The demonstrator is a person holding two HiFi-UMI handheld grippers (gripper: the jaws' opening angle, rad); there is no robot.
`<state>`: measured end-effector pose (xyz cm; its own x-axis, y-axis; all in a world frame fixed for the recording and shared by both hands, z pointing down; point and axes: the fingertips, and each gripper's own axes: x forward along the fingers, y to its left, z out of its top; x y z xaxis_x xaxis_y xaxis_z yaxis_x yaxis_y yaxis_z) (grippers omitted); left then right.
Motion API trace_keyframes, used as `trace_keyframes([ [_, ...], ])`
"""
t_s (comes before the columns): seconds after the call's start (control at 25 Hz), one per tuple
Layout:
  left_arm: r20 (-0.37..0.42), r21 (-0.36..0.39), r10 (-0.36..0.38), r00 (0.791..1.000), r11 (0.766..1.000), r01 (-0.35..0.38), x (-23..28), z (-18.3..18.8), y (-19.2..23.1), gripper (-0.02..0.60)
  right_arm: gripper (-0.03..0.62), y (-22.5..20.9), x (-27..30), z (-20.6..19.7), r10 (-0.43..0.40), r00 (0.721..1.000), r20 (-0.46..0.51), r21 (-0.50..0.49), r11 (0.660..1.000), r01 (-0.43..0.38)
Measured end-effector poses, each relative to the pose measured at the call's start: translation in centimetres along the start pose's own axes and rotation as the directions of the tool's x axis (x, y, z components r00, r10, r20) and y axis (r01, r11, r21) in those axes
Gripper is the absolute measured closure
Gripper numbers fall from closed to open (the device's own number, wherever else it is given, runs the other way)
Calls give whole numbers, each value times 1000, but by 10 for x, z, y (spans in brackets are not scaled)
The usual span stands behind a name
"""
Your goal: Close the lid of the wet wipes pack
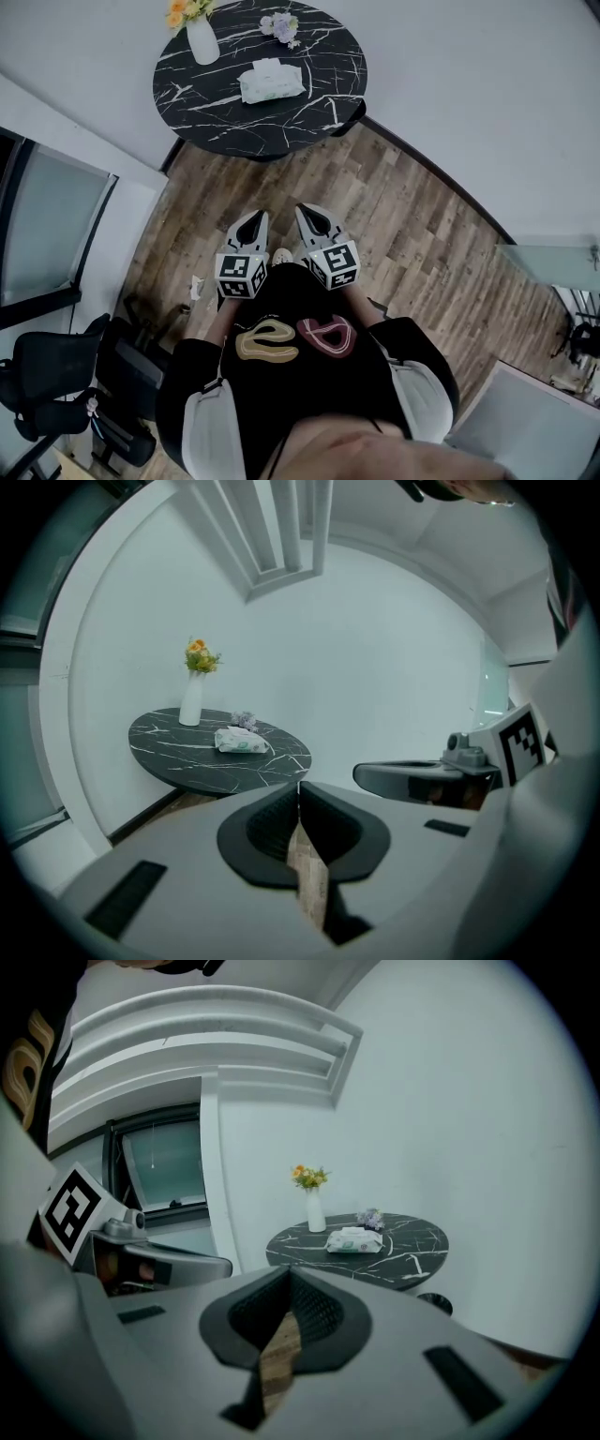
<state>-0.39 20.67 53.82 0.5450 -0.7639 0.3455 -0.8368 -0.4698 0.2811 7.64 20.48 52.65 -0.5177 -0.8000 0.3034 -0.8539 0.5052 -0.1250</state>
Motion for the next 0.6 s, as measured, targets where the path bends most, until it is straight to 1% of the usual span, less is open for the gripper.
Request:
trace_keyframes([
  [0.32, -1, 4, -15, 1000, 1000, 15, 21, 7, -1, 561, 583, -15, 6, -2, -13, 1000, -10, 17, 1000, 14],
  [0.6, 3, 35, -38, 999, 999, 38, 51, 27, 15, 561, 583, -37, 28, 7, -56, 998, 0, 33, 998, 56],
])
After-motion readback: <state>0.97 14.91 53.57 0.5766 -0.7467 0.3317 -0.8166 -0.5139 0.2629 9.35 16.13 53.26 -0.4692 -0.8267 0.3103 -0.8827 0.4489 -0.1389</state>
